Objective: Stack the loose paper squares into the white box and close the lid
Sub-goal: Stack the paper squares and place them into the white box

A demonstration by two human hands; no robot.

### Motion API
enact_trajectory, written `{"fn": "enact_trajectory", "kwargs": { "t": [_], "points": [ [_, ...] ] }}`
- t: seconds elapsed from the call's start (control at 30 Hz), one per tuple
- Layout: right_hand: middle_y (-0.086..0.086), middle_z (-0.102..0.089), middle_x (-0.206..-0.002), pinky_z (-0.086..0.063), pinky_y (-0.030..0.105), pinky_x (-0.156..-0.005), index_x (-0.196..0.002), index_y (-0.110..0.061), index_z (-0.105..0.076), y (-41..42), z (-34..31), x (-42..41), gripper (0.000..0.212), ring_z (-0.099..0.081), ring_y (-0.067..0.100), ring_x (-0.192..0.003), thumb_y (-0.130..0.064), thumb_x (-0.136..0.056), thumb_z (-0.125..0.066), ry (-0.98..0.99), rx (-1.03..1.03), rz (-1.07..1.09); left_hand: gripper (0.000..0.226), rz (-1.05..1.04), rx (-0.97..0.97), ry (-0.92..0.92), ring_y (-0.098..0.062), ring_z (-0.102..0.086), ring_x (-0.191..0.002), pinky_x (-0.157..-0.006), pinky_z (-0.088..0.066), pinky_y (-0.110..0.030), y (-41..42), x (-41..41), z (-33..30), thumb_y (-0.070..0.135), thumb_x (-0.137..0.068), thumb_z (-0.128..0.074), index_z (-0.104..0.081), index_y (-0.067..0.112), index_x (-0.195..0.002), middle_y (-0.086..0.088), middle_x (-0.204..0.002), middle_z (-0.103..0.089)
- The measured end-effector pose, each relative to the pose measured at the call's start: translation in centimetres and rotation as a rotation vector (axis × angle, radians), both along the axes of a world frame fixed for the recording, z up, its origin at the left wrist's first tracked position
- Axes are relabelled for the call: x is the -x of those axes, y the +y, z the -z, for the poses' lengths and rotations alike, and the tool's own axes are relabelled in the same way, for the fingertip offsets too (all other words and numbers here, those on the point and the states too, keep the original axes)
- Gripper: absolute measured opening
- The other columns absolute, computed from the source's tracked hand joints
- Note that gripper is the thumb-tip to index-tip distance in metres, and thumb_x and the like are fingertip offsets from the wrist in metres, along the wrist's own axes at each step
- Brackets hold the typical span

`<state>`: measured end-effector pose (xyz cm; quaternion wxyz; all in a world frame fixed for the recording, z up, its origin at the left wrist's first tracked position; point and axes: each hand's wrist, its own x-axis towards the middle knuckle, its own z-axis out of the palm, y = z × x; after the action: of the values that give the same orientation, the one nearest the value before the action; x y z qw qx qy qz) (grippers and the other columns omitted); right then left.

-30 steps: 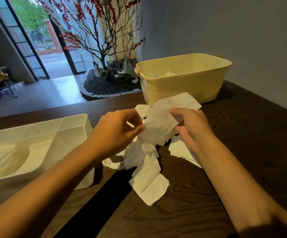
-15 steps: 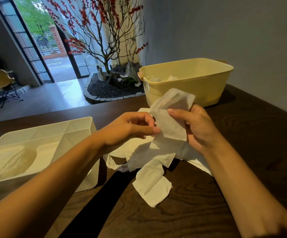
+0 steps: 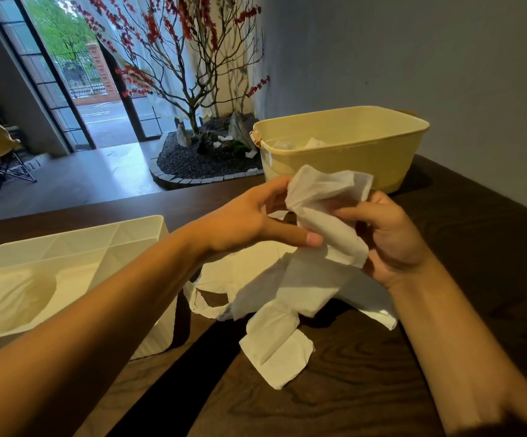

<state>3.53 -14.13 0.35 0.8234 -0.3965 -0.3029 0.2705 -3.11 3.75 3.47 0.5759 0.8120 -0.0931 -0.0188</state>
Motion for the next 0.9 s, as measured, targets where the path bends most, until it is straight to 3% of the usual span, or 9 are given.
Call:
{"fn": "enact_trajectory", "kwargs": {
  "t": [0.07, 0.2, 0.3, 0.43, 0.57, 0.67, 0.73, 0.8, 0.9],
  "points": [
    [0.012, -0.074, -0.088, -0.061, 0.032, -0.068, -0.091, -0.01, -0.078, -0.1, -0.1, 0.1, 0.028, -0.073, 0.021, -0.078, 0.0, -0.074, -0.059, -0.01, 0.024, -0.027, 0.049, 0.009, -0.051, -0.028, -0.017, -0.065, -0.117, -0.1, -0.053, -0.037, -0.2, 0.0, 0.1, 0.011, -0.074, -0.081, -0.065, 0.023, -0.119, 0.003, -0.117, -0.072],
    [0.012, -0.074, -0.087, -0.061, 0.033, -0.067, -0.087, -0.011, -0.078, -0.3, -0.5, -0.1, 0.02, -0.073, 0.023, -0.079, -0.007, -0.074, -0.064, -0.008, 0.02, 0.018, 0.023, -0.012, -0.074, -0.162, -0.026, -0.067, -0.107, -0.093, -0.056, -0.039, -0.1, -0.1, 0.2, 0.002, -0.08, -0.075, -0.072, 0.001, -0.103, -0.007, -0.109, -0.072],
    [0.012, -0.075, -0.095, -0.061, 0.037, -0.078, -0.094, -0.011, -0.077, 0.2, -0.4, -0.3, 0.02, -0.073, 0.024, -0.087, -0.014, -0.077, -0.068, 0.027, -0.017, 0.084, 0.02, -0.035, 0.064, -0.169, -0.017, -0.071, -0.099, -0.085, -0.057, -0.027, 0.0, 0.0, 0.0, 0.007, -0.08, -0.072, -0.071, 0.007, -0.1, 0.0, -0.099, -0.076],
    [0.004, -0.075, -0.108, -0.056, 0.035, -0.088, -0.101, -0.019, -0.079, 0.8, 0.0, -0.6, 0.025, -0.071, 0.019, -0.1, -0.025, -0.079, -0.069, -0.075, 0.08, 0.077, 0.017, -0.197, 0.184, -0.195, -0.016, -0.068, -0.086, -0.079, -0.058, -0.029, 0.0, -0.3, 0.7, 0.02, -0.087, -0.068, -0.07, 0.012, -0.102, 0.002, -0.09, -0.073],
    [0.006, -0.074, -0.106, -0.058, 0.022, -0.069, -0.123, -0.008, -0.064, 1.3, 0.7, -0.6, 0.044, -0.073, 0.011, -0.084, -0.015, -0.08, -0.074, -0.158, 0.324, 0.038, 0.031, -0.373, 0.259, -0.157, -0.02, -0.069, -0.084, -0.08, -0.058, -0.038, 0.4, -0.3, 1.8, 0.026, -0.086, -0.068, -0.067, 0.007, -0.111, -0.009, -0.094, -0.073],
    [0.01, -0.075, -0.109, -0.059, 0.035, -0.087, -0.121, -0.007, -0.065, 1.9, 1.2, -0.4, 0.036, -0.072, 0.024, -0.1, -0.007, -0.085, -0.069, -0.116, 0.402, 0.13, 0.031, -0.428, 0.226, -0.112, -0.02, -0.07, -0.084, -0.075, -0.058, -0.037, 0.8, 0.1, 2.3, 0.024, -0.09, -0.07, -0.067, 0.006, -0.114, -0.011, -0.097, -0.073],
    [0.009, -0.076, -0.107, -0.056, 0.041, -0.089, -0.117, -0.011, -0.068, 2.2, 1.5, -0.5, 0.026, -0.071, 0.027, -0.102, -0.007, -0.092, -0.064, -0.096, 0.438, 0.209, 0.023, -0.426, 0.23, -0.098, -0.02, -0.067, -0.085, -0.076, -0.056, -0.034, 1.2, 0.6, 2.1, 0.018, -0.093, -0.066, -0.066, 0.008, -0.113, -0.008, -0.097, -0.071],
    [0.006, -0.077, -0.101, -0.057, 0.04, -0.083, -0.107, -0.018, -0.073, 2.4, 1.5, -0.4, 0.021, -0.072, 0.026, -0.097, -0.007, -0.094, -0.062, -0.06, 0.422, 0.28, 0.014, -0.383, 0.237, -0.083, -0.02, -0.063, -0.086, -0.076, -0.053, -0.032, 1.4, 1.1, 1.6, 0.011, -0.096, -0.06, -0.066, 0.012, -0.108, -0.006, -0.095, -0.068],
    [-0.001, -0.077, -0.092, -0.058, 0.031, -0.07, -0.097, -0.021, -0.073, 2.5, 1.4, -0.3, 0.022, -0.072, 0.019, -0.087, -0.007, -0.097, -0.056, -0.029, 0.332, 0.318, 0.023, -0.365, 0.236, -0.064, -0.018, -0.06, -0.083, -0.071, -0.049, -0.03, 1.6, 1.8, 1.2, 0.003, -0.098, -0.052, -0.068, 0.02, -0.094, 0.002, -0.086, -0.069]
  ]
}}
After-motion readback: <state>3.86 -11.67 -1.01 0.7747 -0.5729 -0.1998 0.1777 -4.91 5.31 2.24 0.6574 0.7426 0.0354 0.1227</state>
